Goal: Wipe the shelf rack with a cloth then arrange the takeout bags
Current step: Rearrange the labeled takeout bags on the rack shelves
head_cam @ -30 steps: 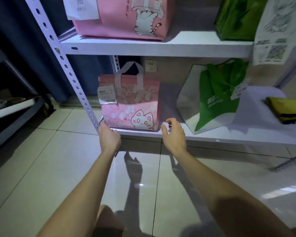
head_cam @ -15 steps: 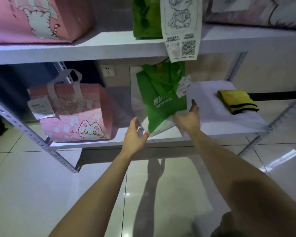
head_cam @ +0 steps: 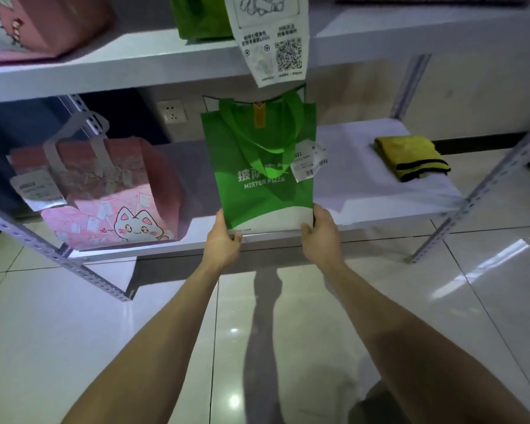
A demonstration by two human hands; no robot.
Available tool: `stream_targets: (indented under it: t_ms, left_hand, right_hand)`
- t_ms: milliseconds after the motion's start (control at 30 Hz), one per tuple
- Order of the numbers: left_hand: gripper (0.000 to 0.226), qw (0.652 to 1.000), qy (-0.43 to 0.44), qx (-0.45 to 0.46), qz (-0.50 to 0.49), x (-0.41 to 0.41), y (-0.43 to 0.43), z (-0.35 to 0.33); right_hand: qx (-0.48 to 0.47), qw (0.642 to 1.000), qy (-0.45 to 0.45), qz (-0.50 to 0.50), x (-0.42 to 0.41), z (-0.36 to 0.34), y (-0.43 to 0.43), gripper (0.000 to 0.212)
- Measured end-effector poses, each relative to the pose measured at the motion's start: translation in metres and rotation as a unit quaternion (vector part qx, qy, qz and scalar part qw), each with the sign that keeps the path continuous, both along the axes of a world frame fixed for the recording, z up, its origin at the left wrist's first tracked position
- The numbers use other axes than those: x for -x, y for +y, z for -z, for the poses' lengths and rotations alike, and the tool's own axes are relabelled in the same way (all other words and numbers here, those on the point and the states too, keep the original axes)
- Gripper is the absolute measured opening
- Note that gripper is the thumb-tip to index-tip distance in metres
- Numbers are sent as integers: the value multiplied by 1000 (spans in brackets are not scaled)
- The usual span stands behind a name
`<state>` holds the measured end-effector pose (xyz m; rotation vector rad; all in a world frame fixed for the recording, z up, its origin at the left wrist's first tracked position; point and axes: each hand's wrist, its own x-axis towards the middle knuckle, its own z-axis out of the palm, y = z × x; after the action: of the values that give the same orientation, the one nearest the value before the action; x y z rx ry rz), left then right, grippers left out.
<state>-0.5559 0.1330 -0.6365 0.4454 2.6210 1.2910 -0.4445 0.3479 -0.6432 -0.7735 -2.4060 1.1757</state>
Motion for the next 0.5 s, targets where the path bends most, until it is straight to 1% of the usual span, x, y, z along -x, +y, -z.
stream_targets:
  t_ms: [167,367,433,500]
  left_hand:
    - [68,1000,-6,6,0,0,-4,-5]
    - [74,999,-36,-1,23,-1,-11,-15]
    - [79,998,-47,-16,30,-2,-15,-19]
    - [81,998,-47,-18,30,-4,-22,-22]
  right_hand:
    - [11,1000,-22,-19,1,-7,4,51]
    - [21,995,-78,-52,7,-21,14,45]
    - [22,995,-85,-47,9,-25,16,44]
    - [27,995,-85,-34,5,-28,15,48]
